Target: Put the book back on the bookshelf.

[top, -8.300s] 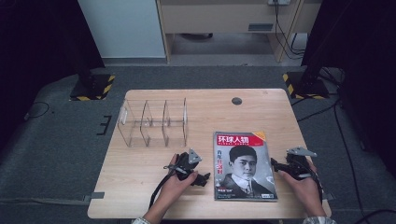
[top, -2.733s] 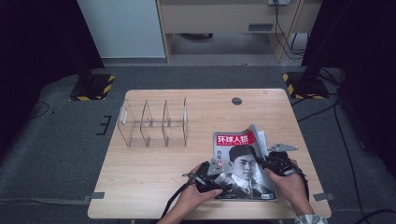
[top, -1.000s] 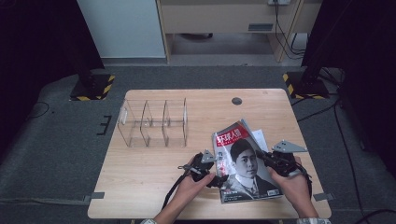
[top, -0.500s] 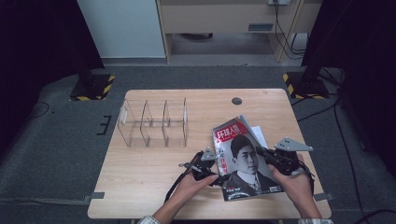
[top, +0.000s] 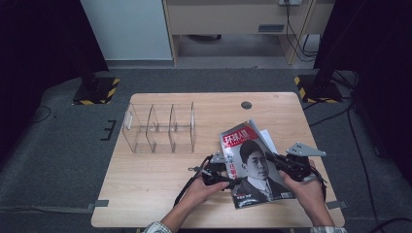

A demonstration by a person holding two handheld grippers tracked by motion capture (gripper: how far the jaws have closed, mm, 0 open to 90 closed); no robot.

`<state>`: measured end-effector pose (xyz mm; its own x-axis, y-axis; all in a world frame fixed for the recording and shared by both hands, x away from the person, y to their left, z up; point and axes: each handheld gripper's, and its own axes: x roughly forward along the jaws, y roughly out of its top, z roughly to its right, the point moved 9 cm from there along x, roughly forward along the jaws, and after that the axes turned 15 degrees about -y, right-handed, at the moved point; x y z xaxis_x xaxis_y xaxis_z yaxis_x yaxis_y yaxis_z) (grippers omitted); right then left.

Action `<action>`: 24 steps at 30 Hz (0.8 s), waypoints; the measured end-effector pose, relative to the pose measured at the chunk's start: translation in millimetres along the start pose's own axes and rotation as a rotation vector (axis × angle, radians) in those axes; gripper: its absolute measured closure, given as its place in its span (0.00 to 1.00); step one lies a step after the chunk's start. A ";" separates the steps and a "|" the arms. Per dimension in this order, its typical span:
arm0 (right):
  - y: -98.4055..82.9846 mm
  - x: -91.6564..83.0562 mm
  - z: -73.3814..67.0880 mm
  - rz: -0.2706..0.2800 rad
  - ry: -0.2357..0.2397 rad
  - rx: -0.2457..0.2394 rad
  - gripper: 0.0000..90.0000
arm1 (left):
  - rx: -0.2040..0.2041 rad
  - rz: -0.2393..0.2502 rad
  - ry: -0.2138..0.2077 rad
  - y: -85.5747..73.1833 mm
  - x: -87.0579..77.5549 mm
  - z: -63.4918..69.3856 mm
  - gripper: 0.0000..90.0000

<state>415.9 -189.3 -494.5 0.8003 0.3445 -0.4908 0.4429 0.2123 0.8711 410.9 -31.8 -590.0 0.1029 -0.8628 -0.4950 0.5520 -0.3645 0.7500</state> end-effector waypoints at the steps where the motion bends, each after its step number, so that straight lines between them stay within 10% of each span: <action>1: -2.4 2.8 1.0 -0.010 -0.001 0.005 0.98 | 0.001 -0.001 0.009 -0.1 0.0 0.0 0.20; 19: -53.2 46.9 28.8 -0.211 -0.110 -0.010 0.94 | 0.028 -0.008 0.105 -0.1 1.5 -1.0 0.34; 24: -63.5 55.4 38.8 -0.245 -0.154 -0.029 0.72 | 0.037 -0.014 0.120 -0.4 1.8 -0.7 0.36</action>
<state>447.8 -219.2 -576.3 0.7238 0.1368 -0.6763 0.6208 0.2986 0.7249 411.5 -33.0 -591.6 0.1950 -0.8099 -0.5531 0.5231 -0.3912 0.7572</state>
